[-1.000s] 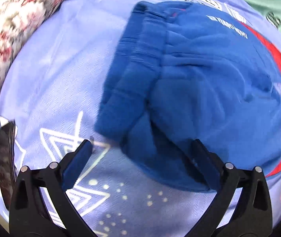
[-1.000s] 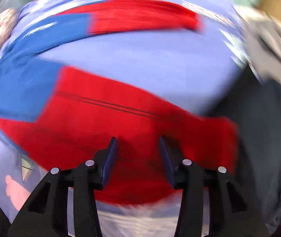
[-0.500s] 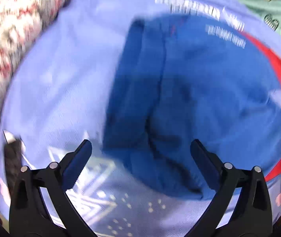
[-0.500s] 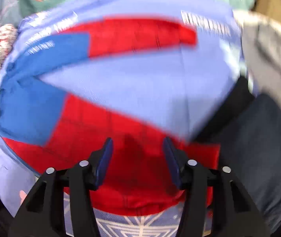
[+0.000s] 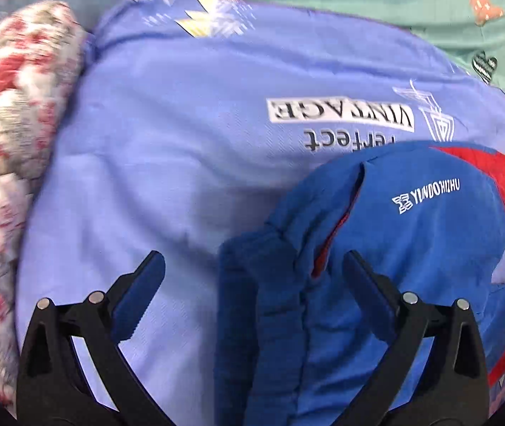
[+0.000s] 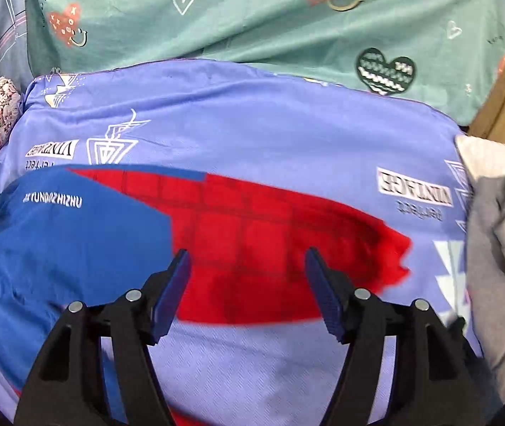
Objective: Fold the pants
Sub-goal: 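Grasp the blue waistband edge again with the left tool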
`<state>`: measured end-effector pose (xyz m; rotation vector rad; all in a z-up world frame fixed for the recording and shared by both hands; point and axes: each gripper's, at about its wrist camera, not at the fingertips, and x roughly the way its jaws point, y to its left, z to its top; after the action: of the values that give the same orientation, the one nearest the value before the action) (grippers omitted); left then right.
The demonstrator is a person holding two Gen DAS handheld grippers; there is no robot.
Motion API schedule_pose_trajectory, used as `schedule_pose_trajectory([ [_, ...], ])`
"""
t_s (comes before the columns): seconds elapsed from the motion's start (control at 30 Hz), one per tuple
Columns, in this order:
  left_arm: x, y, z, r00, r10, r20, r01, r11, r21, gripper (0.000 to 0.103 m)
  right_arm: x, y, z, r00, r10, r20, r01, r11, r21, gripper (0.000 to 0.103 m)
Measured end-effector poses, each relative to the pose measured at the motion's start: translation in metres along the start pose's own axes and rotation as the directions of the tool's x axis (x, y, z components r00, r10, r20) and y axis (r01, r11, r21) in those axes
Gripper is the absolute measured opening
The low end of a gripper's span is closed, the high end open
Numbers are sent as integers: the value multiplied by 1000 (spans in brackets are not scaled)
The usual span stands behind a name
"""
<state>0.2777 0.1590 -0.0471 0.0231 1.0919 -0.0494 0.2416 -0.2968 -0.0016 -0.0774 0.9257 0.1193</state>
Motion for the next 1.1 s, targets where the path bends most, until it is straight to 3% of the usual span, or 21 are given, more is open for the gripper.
schedule_pose_trajectory([
  [0.23,22,12,16,1000,7,6,-7,997,72,99,19,18,3,998,62,-19,-63,998,-28,68],
  [0.4,48,11,23,997,-9,-78,20,991,133,97,26,23,7,995,100,-27,-101,994,-30,68],
  [0.5,52,9,23,995,-40,-86,52,988,146,81,30,33,13,995,94,-25,-96,992,-77,68],
  [0.53,50,6,24,995,-51,-84,65,984,166,72,32,37,16,996,90,-26,-92,991,-97,68],
  [0.6,49,-1,25,995,-44,-88,63,972,225,65,40,48,24,997,64,-34,-68,985,-157,68],
  [0.7,46,-9,28,993,-56,-105,83,959,271,41,55,72,37,998,50,-50,-61,962,-267,65],
  [0.73,45,-12,28,989,-82,-123,114,952,284,28,62,78,41,997,51,-59,-65,955,-291,61],
  [0.83,45,-20,27,992,-45,-114,81,942,327,28,80,97,54,993,68,-100,-100,930,-353,57],
  [0.87,45,-22,27,993,-41,-112,76,940,333,28,88,106,57,994,42,-97,-78,913,-400,57],
  [0.93,46,-20,29,992,-50,-119,86,944,320,28,98,115,62,995,7,-99,-52,886,-460,51],
  [1.03,48,-12,31,988,-83,-130,119,947,298,30,115,119,71,987,37,-158,-109,874,-474,47],
  [1.1,49,-8,30,989,-73,-128,109,948,300,51,121,122,75,985,37,-171,-119,857,-502,47],
])
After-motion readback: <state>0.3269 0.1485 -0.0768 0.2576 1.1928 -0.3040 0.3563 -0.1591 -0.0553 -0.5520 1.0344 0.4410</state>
